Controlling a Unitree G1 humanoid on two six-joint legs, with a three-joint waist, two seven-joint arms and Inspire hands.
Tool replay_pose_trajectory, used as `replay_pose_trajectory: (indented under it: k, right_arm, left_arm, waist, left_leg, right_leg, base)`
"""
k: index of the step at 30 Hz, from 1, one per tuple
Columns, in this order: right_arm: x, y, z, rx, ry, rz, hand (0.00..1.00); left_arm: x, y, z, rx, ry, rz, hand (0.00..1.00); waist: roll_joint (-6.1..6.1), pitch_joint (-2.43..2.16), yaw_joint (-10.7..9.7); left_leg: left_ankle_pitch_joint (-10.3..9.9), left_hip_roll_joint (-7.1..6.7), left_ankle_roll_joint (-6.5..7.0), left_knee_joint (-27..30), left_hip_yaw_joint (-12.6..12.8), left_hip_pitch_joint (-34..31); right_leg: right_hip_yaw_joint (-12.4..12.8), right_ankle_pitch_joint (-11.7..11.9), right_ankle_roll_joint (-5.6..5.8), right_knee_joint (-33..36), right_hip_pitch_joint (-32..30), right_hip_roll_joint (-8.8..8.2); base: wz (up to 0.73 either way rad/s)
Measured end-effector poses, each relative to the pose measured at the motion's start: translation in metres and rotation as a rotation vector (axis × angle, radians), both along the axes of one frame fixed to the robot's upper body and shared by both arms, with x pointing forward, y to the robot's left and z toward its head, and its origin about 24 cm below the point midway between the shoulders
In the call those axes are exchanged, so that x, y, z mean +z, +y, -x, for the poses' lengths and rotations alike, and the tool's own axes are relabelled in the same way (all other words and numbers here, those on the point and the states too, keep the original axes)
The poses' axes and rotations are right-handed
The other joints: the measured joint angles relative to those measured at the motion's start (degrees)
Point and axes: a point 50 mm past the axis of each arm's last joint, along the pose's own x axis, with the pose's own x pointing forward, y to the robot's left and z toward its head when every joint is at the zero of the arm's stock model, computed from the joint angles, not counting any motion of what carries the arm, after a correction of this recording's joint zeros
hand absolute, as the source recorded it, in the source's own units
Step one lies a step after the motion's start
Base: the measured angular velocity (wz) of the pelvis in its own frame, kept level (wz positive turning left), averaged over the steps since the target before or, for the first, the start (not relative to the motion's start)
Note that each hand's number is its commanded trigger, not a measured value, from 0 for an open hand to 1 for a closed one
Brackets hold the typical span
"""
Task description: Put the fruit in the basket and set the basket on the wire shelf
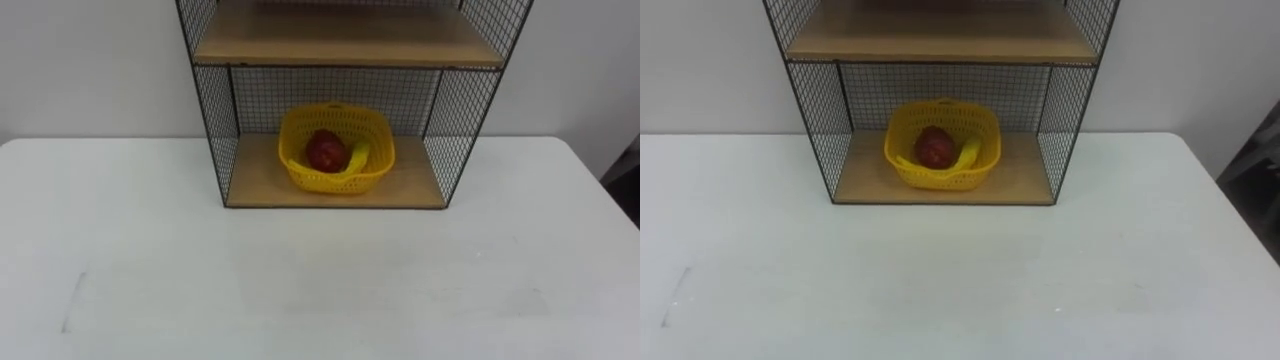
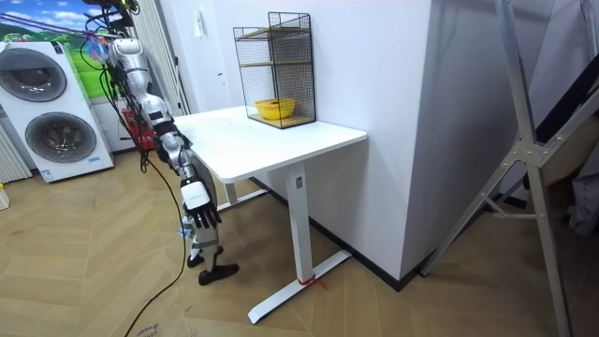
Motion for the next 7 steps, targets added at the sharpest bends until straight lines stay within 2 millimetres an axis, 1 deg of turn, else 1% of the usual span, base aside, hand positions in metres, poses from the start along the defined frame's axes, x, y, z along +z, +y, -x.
replay_pose_trajectory:
  k: [2,3,4,7]
  right_arm:
    - [-0.0016,0.0050,0.0032,0.150,0.076,-0.022,0.00]
    - [-0.0020,0.0063,0.0034,0.174,0.089,-0.027,0.00]
    - [-0.0025,0.0080,0.0038,0.208,0.106,-0.035,0.00]
    - [-0.0028,0.0088,-0.0008,0.220,0.102,-0.053,0.00]
  left_arm:
    - [-0.0013,-0.0036,-0.0021,-0.088,0.044,0.006,0.00]
    - [-0.0016,-0.0044,-0.0027,-0.103,0.053,0.008,0.00]
    - [-0.0020,-0.0056,-0.0042,-0.127,0.064,0.010,0.00]
    - [-0.0031,-0.0088,-0.0055,-0.180,0.088,0.018,0.00]
  waist:
    - [0.05,0.02,0.01]
    - [0.02,0.04,0.00]
    - [0.01,0.15,-0.09]
    - [0.00,0.26,-0.05]
  left_leg:
    - [0.01,0.09,-0.01,0.00,0.00,-0.24]
    - [0.02,0.11,-0.01,0.00,0.01,-0.28]
    - [0.02,0.13,-0.02,0.00,0.02,-0.27]
    - [0.02,0.19,-0.01,-0.01,0.16,-0.10]
  right_leg:
    - [0.06,0.16,0.21,-0.59,-0.01,0.16]
    - [0.08,0.20,0.23,-0.65,-0.04,0.19]
    - [0.13,0.25,0.23,-0.64,0.00,0.23]
    - [0.33,0.39,0.01,-0.60,0.11,0.29]
  base:
    - [0.00]
    - [0.00]
    - [0.00]
    - [-0.01]
